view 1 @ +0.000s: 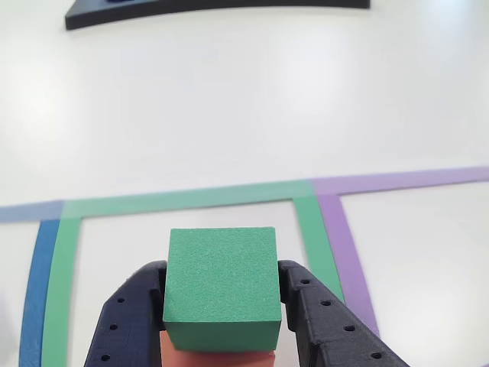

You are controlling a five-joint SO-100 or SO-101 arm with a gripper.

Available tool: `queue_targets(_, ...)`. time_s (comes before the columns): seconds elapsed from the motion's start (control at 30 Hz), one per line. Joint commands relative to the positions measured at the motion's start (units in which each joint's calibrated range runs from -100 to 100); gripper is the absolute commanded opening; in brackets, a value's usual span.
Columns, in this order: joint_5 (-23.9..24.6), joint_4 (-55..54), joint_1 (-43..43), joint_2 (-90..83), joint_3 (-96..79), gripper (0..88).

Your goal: Tower of hanoi

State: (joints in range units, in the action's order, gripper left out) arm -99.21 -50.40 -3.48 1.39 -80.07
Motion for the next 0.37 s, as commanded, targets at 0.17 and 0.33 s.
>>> queue_targets(0.17,-0.8,20.7,1.6,-20.4,5.1,4.9)
queue_targets(0.33,-0.8,42.7,0.9,-32.3,12.2,4.4)
